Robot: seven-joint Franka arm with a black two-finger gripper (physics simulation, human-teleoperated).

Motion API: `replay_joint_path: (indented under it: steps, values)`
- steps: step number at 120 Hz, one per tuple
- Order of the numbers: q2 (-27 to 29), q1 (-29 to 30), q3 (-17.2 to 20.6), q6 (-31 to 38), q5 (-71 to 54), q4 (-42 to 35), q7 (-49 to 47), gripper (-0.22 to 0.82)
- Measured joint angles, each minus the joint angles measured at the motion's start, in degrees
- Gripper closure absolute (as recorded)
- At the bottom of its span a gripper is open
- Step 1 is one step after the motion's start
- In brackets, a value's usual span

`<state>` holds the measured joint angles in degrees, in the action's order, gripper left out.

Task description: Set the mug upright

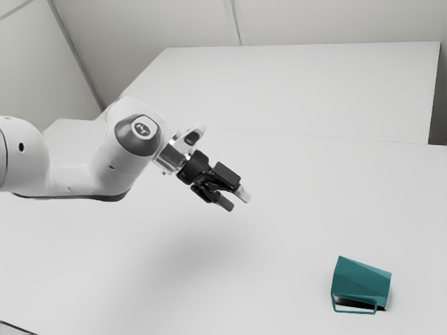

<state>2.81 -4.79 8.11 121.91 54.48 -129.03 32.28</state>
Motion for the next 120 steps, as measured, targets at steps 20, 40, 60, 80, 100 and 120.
replay_joint_path:
  steps: [20, 40, 60, 80, 100, 120]
  values:
    - [-0.1, -1.7, 1.6, 2.1, 3.3, -1.9, 5.0, 0.02]
    - [-0.3, -2.3, 2.7, 2.9, 6.7, -3.1, 6.5, 0.02]
    - [-0.7, -4.4, 2.9, 3.0, 9.5, -4.1, 6.0, 0.02]
    - [-1.0, -7.0, 3.2, 3.5, 12.1, -5.1, 5.7, 0.02]
    - [-1.0, -9.3, 3.2, 3.8, 13.7, -5.9, 5.5, 0.02]
    - [-1.6, -10.5, 3.4, 4.0, 15.4, -6.0, 5.5, 0.02]
